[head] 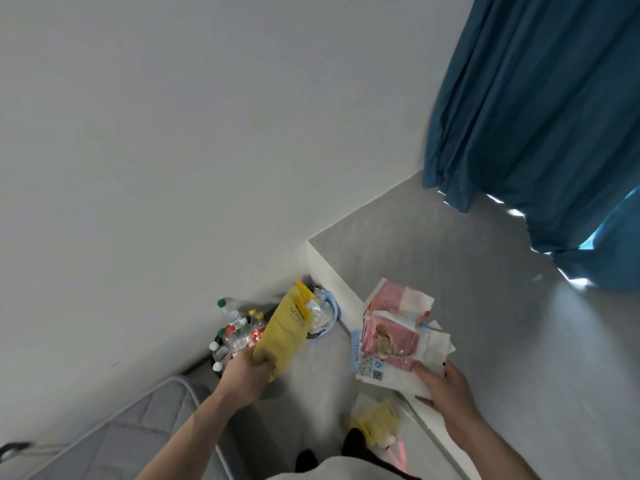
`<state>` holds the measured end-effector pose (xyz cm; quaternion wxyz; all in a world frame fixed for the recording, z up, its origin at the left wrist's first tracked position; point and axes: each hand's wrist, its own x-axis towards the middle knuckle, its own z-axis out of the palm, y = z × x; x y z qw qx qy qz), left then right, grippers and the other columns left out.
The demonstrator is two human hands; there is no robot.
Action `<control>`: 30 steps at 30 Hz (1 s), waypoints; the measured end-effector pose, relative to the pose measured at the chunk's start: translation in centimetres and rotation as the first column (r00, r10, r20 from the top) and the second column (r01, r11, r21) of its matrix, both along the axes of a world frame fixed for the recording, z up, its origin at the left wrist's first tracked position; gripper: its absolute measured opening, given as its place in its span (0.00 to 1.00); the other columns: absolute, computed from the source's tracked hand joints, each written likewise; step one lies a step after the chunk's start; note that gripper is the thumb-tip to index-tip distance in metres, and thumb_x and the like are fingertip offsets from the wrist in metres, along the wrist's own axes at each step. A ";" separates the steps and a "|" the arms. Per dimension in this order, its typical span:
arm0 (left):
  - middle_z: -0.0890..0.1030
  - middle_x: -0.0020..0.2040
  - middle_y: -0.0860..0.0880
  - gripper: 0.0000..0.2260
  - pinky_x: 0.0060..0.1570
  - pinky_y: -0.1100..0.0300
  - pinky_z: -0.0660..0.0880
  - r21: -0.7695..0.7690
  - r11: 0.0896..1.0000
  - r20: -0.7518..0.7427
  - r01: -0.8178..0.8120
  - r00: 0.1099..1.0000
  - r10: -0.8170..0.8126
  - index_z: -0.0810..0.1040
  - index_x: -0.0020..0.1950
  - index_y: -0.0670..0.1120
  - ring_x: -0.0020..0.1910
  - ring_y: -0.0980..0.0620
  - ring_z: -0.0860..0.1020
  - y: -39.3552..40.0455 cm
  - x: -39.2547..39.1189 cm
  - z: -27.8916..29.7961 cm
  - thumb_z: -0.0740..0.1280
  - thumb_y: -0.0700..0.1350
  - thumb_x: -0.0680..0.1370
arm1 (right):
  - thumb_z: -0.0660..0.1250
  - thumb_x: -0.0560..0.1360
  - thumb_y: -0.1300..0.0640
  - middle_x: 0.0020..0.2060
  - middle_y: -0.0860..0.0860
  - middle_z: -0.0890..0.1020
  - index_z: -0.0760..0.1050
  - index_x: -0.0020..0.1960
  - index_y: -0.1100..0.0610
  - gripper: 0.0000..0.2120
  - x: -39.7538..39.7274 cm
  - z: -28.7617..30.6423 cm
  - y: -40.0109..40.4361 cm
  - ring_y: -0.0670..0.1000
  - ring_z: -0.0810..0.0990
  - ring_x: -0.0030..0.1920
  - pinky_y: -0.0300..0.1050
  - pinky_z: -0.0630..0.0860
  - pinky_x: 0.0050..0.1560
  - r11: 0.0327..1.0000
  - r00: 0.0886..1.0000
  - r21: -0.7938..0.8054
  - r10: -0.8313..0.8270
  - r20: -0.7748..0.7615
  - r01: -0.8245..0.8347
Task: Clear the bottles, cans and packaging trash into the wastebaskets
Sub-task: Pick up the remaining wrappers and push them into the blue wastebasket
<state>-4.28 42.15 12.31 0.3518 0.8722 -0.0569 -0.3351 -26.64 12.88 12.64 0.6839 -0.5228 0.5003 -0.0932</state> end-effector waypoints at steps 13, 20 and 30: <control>0.81 0.29 0.49 0.08 0.32 0.57 0.72 0.136 0.985 0.019 -0.109 0.994 0.107 0.82 0.37 0.45 0.29 0.51 0.76 -1.9 6.7 -1.6 0.68 0.49 0.70 | 0.75 0.74 0.59 0.45 0.52 0.88 0.82 0.55 0.53 0.10 8.0 -3.0 -2.7 0.56 0.86 0.46 0.57 0.85 0.40 0.995 0.989 0.021 0.096 -0.110 -0.094; 0.84 0.35 0.47 0.14 0.38 0.53 0.80 0.229 0.972 -0.096 -0.057 0.992 0.080 0.82 0.42 0.47 0.36 0.47 0.83 -4.1 15.1 -5.8 0.67 0.56 0.66 | 0.74 0.75 0.61 0.47 0.52 0.86 0.80 0.54 0.52 0.09 13.9 -5.2 -1.6 0.56 0.85 0.48 0.51 0.83 0.40 0.991 0.974 0.127 0.076 -0.211 -0.050; 0.82 0.39 0.47 0.08 0.37 0.57 0.74 0.305 0.943 -0.242 0.131 0.969 -0.056 0.77 0.46 0.45 0.38 0.47 0.80 -9.3 26.8 -16.2 0.65 0.50 0.76 | 0.79 0.62 0.46 0.46 0.50 0.87 0.82 0.52 0.50 0.20 22.6 -14.8 -0.4 0.55 0.85 0.49 0.61 0.83 0.51 0.984 0.907 0.113 0.173 -0.384 -0.139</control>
